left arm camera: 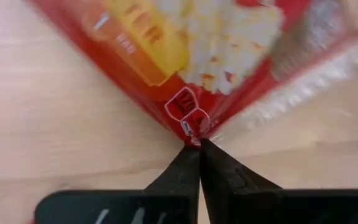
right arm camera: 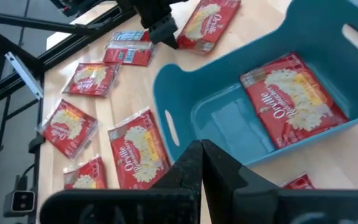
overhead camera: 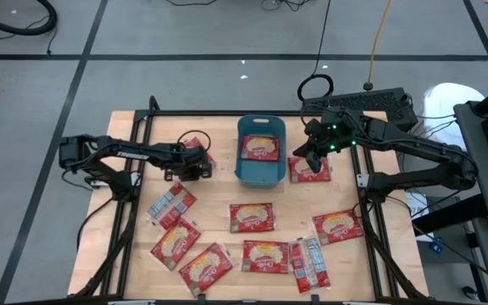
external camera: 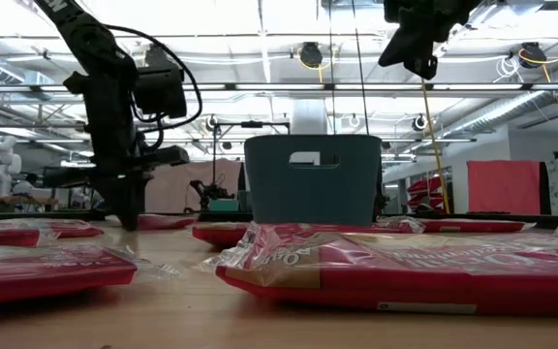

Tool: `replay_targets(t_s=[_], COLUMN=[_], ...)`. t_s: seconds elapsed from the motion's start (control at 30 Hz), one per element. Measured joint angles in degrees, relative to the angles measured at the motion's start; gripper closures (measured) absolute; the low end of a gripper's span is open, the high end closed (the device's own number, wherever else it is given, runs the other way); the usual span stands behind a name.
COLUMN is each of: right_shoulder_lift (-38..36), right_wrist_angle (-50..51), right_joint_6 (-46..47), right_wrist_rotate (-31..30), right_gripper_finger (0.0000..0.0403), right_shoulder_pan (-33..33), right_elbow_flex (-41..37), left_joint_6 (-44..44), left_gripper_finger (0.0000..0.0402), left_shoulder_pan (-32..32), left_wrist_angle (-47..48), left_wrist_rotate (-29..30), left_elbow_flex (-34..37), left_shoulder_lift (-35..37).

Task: Sort popcorn bags into baskets
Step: Put the red popcorn bag into the blue bin

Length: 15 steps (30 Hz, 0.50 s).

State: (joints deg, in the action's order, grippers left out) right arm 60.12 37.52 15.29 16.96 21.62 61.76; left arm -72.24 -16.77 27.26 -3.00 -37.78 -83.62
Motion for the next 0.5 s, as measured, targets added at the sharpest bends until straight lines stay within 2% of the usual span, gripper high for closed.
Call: replay_targets(t_s=[0.13, 0.27, 0.4, 0.5], right_shoulder_lift=[0.1, 1.3, 4.8, 8.8], right_wrist_angle=[-1.5, -6.4, -9.0, -9.3], right_joint_6=[1.5, 9.3, 15.9, 19.6], right_wrist_rotate=[-0.2, 0.1, 4.8, 7.2], right_gripper_finger=[0.0403, 0.0403, 0.0403, 0.0403], right_shoulder_pan=[1.4, 3.1, 4.2, 4.3], right_elbow_flex=[0.0, 0.1, 3.2, 6.7], left_joint_6=[5.7, 13.5, 21.3, 29.8], left_gripper_finger=[0.0397, 0.0398, 0.0399, 0.0400], left_shoulder_pan=[0.1, 1.2, 1.9, 2.5], left_wrist_angle=[2.5, 8.2, 17.4, 20.7], left_wrist_rotate=[-1.3, 1.3, 4.2, 5.9], left_elbow_flex=[-3.0, -8.7, -16.0, -20.8], left_shoulder_lift=[4.4, 8.4, 10.5, 10.6])
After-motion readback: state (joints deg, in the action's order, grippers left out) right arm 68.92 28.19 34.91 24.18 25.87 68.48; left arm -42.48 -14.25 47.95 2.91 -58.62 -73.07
